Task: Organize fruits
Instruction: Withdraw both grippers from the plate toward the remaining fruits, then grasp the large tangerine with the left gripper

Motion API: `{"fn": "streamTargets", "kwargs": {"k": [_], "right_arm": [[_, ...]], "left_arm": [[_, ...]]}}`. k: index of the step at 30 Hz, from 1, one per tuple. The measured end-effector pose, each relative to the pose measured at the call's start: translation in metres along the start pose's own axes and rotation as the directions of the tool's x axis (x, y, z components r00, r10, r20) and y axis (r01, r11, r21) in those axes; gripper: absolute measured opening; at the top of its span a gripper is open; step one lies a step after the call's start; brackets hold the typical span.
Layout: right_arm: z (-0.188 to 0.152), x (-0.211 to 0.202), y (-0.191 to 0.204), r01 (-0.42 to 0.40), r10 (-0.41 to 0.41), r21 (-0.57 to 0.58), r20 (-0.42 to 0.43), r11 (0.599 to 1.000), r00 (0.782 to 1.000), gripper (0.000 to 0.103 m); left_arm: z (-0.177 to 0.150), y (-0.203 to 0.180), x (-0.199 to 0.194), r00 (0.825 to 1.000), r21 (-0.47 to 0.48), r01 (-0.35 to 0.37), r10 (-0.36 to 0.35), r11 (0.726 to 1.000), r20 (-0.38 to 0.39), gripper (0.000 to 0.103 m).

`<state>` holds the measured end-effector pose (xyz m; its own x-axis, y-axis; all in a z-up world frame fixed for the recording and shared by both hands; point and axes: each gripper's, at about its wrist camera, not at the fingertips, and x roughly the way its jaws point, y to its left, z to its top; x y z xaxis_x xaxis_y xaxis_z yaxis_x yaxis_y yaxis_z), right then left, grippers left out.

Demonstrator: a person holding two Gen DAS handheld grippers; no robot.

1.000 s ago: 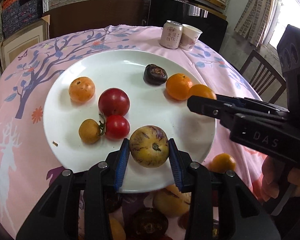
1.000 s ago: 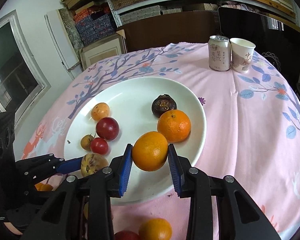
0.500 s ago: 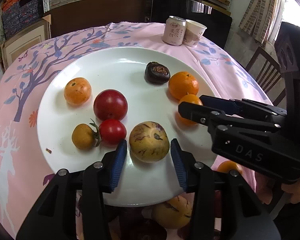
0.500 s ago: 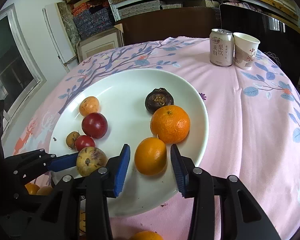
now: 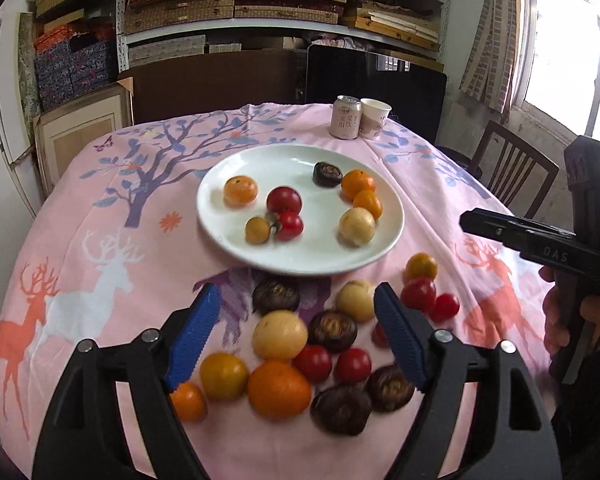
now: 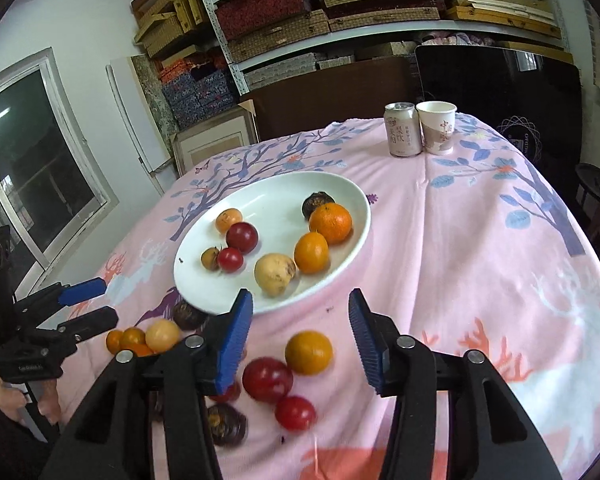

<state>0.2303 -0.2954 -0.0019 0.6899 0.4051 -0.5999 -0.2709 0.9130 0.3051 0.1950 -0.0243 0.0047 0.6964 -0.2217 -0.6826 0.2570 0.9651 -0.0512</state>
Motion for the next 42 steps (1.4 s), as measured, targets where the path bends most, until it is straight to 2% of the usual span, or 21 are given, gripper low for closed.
{"fn": "streamTargets", "kwargs": {"k": [5,8,10,12,16,19,30,38,42], "right_arm": [[-0.046,-0.011,-0.004,-0.018,0.020,0.064,-0.030,0.998,0.999,0.055],[-0.065,-0.009,0.003,-0.010,0.012,0.048,-0.043,0.999,0.999,0.055],[-0.073,-0.007,0.005,-0.007,0.010,0.048,-0.059,0.999,0.998,0.055],[-0.074,-0.008,0.003,-0.009,0.012,0.059,-0.054,0.998,0.998,0.055],[-0.075,-0.004,-0.004,-0.015,0.022,0.093,-0.073,0.996,0.997,0.055],[-0.076,-0.005,-0.004,-0.024,0.031,0.094,-0.070,0.995,0.997,0.055],[-0.076,-0.004,-0.004,-0.048,0.056,0.098,-0.074,0.994,0.996,0.055],[-0.076,-0.003,-0.005,-0.050,0.058,0.101,-0.075,0.994,0.995,0.055],[-0.076,-0.003,-0.005,-0.049,0.056,0.100,-0.077,0.994,0.995,0.055]], "left_arm": [[-0.056,0.009,-0.006,0.996,0.046,-0.057,0.060,0.997,-0.071,0.077],[-0.072,0.011,0.004,0.991,0.043,-0.075,0.079,0.996,-0.104,0.077],[-0.073,0.013,0.007,0.991,0.030,-0.079,0.082,0.996,-0.101,0.076],[-0.071,0.012,0.008,0.993,0.022,-0.073,0.075,0.997,-0.088,0.070],[-0.066,0.008,0.018,0.995,0.015,-0.047,0.048,0.999,-0.091,0.055],[-0.064,-0.001,0.023,0.995,0.038,-0.038,0.041,0.999,-0.089,0.053],[-0.058,-0.005,0.030,0.995,0.041,-0.028,0.031,0.999,-0.091,0.056],[-0.064,-0.011,0.020,0.997,0.020,0.000,0.002,1.000,-0.080,0.055],[-0.069,-0.010,0.021,0.994,0.030,-0.017,0.020,0.999,-0.104,0.055]]}}
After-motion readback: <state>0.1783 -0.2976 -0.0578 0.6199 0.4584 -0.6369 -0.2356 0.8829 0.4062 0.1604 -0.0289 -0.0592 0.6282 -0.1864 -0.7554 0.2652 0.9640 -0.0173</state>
